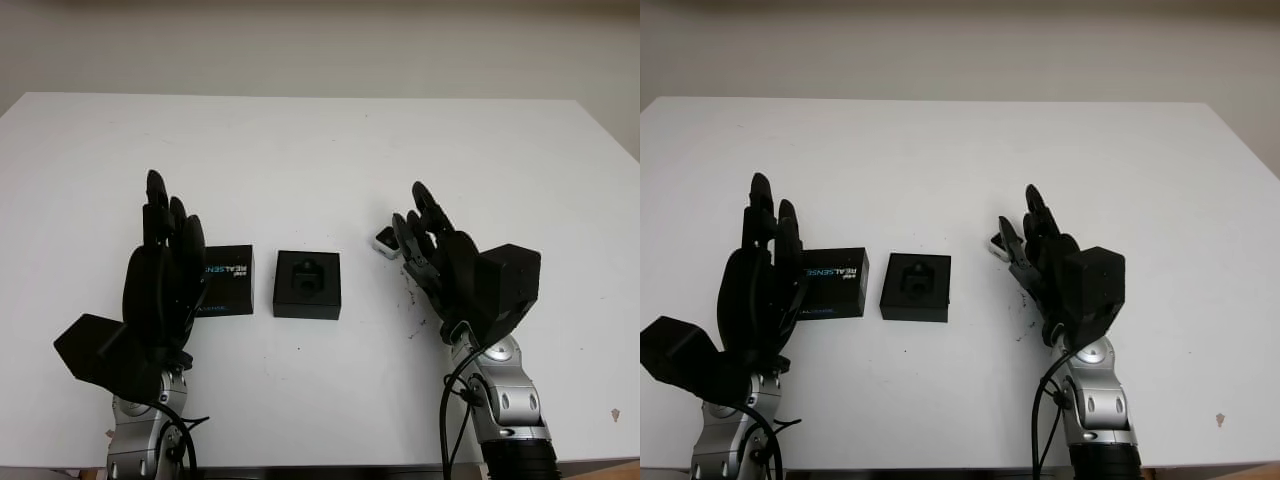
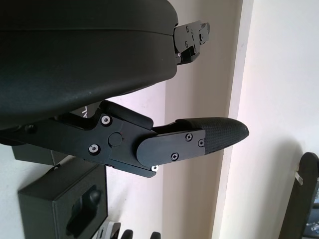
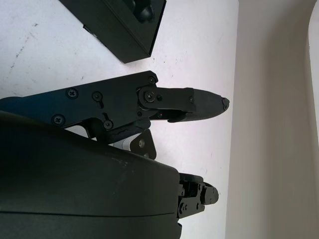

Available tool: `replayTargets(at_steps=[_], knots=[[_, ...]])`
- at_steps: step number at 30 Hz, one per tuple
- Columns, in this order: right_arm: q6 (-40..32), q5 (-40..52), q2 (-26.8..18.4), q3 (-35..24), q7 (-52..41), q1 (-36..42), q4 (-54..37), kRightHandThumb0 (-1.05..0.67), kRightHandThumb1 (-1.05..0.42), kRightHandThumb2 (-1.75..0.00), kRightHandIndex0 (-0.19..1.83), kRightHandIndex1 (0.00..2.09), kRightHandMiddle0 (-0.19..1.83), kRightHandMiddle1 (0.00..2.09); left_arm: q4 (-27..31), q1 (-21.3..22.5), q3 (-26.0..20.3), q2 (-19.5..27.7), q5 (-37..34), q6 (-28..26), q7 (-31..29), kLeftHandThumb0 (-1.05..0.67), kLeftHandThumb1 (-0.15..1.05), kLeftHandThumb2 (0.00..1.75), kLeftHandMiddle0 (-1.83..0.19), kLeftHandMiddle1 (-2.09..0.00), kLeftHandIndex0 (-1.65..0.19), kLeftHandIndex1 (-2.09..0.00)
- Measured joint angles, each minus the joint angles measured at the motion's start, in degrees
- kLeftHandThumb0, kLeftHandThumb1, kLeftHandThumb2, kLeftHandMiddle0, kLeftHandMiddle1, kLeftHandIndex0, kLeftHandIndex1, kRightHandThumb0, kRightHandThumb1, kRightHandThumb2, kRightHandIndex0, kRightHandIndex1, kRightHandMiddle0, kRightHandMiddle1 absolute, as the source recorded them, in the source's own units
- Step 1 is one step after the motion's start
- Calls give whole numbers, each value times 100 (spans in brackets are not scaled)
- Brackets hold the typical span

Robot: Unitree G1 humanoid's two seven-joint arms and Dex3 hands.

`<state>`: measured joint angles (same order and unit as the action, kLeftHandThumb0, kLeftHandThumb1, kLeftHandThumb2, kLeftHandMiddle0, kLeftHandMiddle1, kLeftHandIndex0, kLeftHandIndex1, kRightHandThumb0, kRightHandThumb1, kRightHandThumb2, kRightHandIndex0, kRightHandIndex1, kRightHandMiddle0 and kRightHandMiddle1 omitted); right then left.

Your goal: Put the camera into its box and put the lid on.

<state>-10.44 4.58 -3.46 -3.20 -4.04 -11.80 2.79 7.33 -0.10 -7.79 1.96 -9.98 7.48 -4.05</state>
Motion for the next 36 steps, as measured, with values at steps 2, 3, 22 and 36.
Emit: replayTargets(at_steps=[2,3,22,36], knots=[[0,11,5,-1,7,-22,1,-56,-105,-38,-2,5,3,5,-1,5,-5,2,-6,-4,1,-68,105,56,19,0,19,0],[0,14,6,-1,7,-32,1,-56,-105,-39,-2,5,3,5,-2,9,-9,6,-6,-6,1,-68,105,56,19,0,19,0],[1047,5,-1316,-265,-1317,-1604,850,-46,-79,-3,21,15,19,25,-73,56,-72,77,0,41,-52,-67,105,56,19,0,19,0],[3452,-2764,-3102,1483,-2314,-4270,3882,-48,-69,-5,44,14,41,22,-74,58,-34,58,0,28,-35,-68,105,58,19,0,19,0]])
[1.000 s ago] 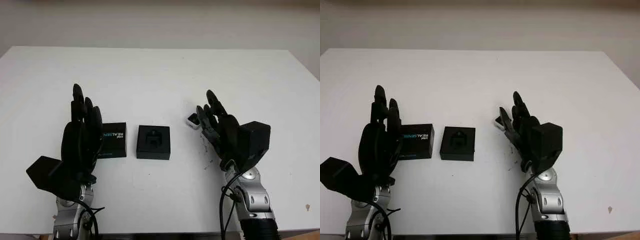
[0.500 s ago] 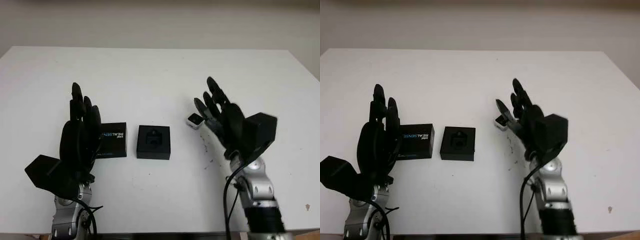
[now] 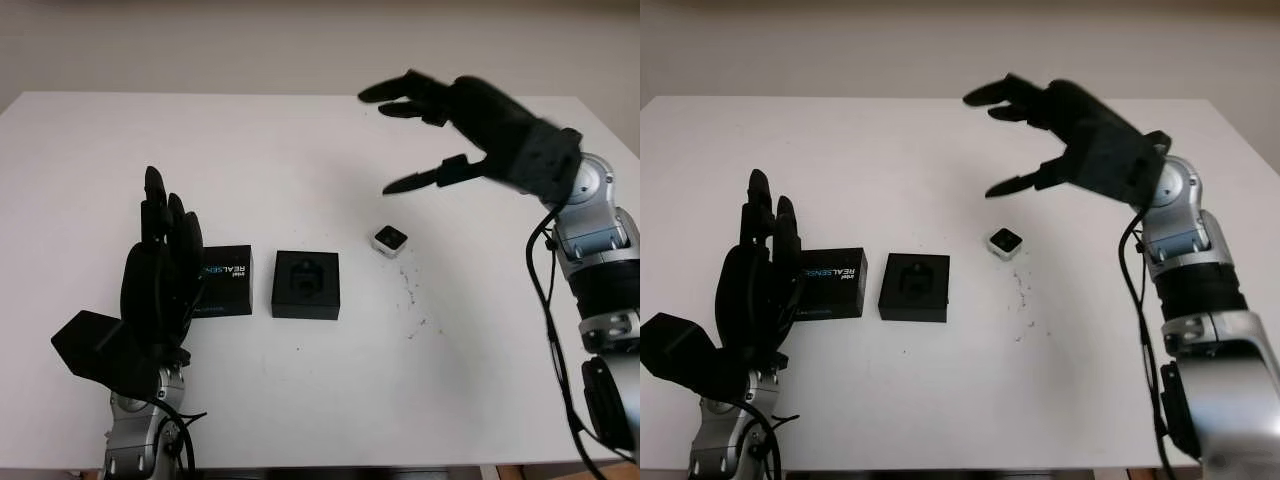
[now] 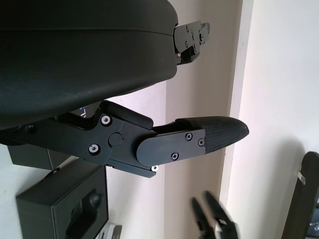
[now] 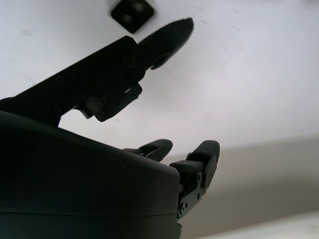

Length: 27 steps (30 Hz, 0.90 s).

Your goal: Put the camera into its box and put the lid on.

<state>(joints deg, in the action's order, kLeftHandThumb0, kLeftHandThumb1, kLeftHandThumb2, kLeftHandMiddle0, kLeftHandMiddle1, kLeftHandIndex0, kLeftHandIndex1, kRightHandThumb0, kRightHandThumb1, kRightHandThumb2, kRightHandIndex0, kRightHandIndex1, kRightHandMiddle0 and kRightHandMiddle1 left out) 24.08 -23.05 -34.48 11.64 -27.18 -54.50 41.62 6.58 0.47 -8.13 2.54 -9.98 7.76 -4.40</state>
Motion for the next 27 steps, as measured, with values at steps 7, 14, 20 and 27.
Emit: replayTargets(at_steps=[7,14,20,27], knots=[[605,-1028,-111,704,389,-494,864,-42,-73,-6,42,9,44,10,3,-1,13,0,8,0,11,-68,105,58,19,0,19,0],[915,-1564,-133,1182,496,-663,1129,-35,-76,-6,42,8,45,7,18,-7,15,-1,10,-9,40,-67,105,58,19,0,19,0],[1141,-1893,-142,1445,833,-779,1325,-36,-75,-5,45,8,48,7,18,-14,17,-1,11,-8,41,-67,105,58,19,0,19,0],[1347,-2107,-142,1654,1238,-790,1630,-37,-77,-6,48,9,51,7,18,-19,19,-4,46,-8,62,-67,105,58,19,0,19,0]])
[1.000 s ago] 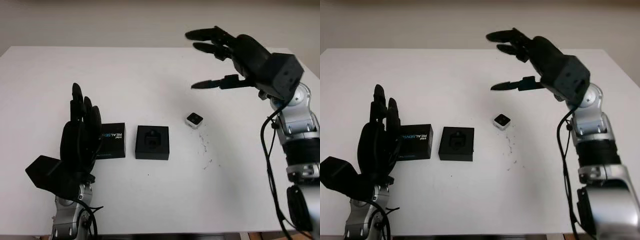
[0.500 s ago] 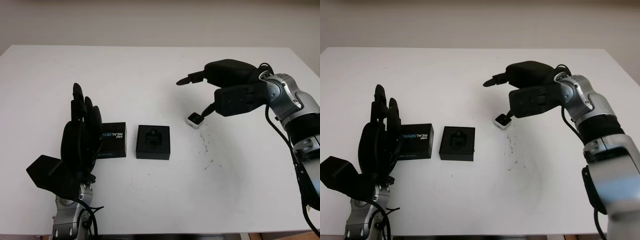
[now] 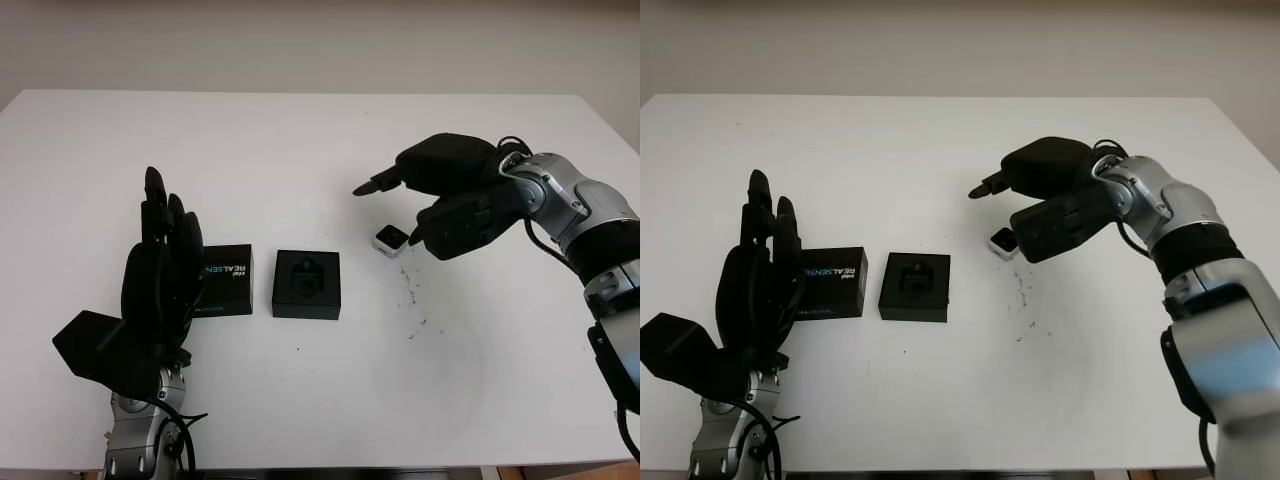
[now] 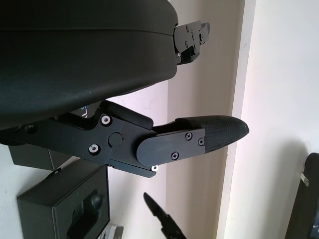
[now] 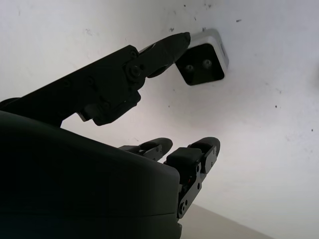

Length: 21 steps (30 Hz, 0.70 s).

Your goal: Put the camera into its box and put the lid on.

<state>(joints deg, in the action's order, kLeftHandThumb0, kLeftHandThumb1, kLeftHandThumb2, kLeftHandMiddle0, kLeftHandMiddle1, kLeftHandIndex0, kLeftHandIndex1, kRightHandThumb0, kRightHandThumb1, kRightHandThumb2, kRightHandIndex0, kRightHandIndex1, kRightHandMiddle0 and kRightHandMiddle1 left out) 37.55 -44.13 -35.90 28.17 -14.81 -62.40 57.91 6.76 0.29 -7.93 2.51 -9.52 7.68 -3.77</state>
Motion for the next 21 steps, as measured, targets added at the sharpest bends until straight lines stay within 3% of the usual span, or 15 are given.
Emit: replayTargets(at_steps=[14,21], knots=[[308,-345,0,451,824,0,623,-48,-83,-6,49,8,52,7,2,-6,-1,-7,5,0,10,-67,105,57,19,0,19,0],[397,-365,1,511,1108,49,807,-43,-82,-5,53,10,56,9,2,-7,-6,-6,-14,2,-11,-66,105,57,19,0,19,0]])
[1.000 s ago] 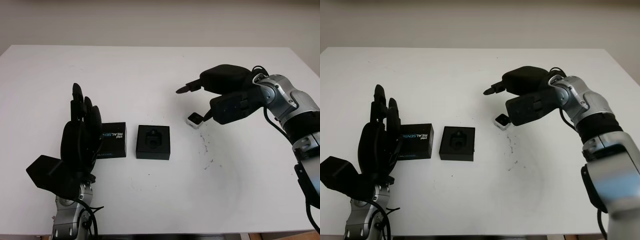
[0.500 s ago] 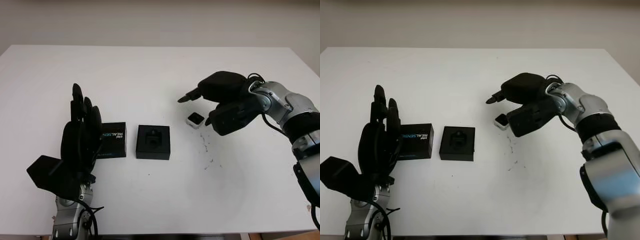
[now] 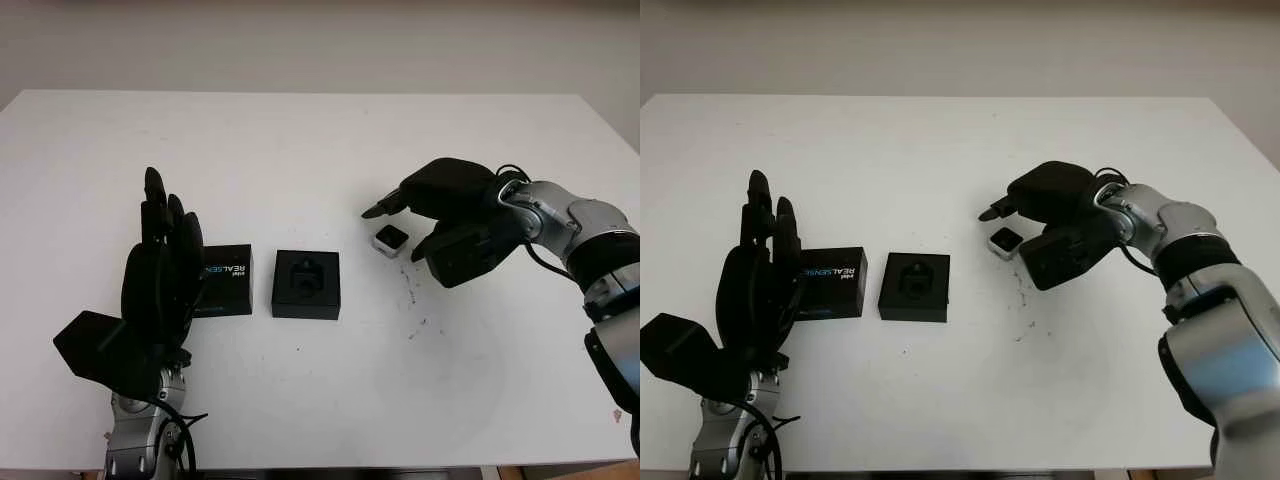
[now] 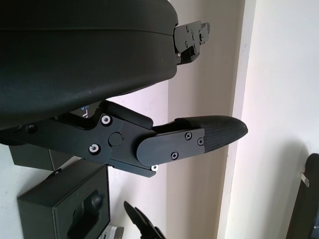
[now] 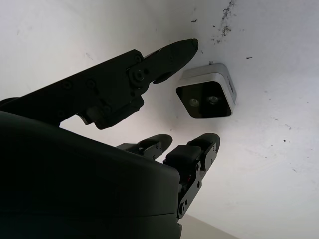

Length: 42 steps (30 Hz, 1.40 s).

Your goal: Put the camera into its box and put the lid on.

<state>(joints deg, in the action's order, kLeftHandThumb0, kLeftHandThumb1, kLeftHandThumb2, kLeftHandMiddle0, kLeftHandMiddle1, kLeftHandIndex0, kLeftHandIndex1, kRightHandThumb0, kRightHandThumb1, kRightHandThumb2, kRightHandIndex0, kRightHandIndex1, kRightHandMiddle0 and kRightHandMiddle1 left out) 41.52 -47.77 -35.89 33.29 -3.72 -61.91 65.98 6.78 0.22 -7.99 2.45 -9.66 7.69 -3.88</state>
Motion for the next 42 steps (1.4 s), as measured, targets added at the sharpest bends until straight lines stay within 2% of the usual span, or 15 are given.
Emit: replayTargets(at_steps=[18,19,22,26,32,42], knots=[[-17,-3,151,87,544,178,161,-42,-87,-6,62,18,63,19,41,-5,-35,33,-41,-6,-29,-66,105,56,19,0,19,0],[-15,-3,152,93,569,183,164,-41,-86,-5,61,22,59,30,44,-5,-36,37,-42,-6,-36,-66,105,56,19,0,19,0],[-15,-4,156,110,631,191,171,-40,-88,-5,48,49,35,81,45,-6,-36,44,-42,-6,-45,-67,105,55,19,0,19,0],[-16,-3,171,120,702,192,204,-37,-87,-5,46,63,35,98,55,-10,-36,46,-36,-17,-40,-67,105,55,19,0,19,0],[-37,-4,189,128,772,194,279,-37,-87,-5,37,76,29,104,64,-18,-36,56,-41,-20,-44,-67,105,55,19,0,19,0],[-191,-96,190,225,740,168,283,-37,-87,-5,35,67,33,83,69,-47,-38,63,-59,-20,-55,-65,105,55,19,0,19,0]])
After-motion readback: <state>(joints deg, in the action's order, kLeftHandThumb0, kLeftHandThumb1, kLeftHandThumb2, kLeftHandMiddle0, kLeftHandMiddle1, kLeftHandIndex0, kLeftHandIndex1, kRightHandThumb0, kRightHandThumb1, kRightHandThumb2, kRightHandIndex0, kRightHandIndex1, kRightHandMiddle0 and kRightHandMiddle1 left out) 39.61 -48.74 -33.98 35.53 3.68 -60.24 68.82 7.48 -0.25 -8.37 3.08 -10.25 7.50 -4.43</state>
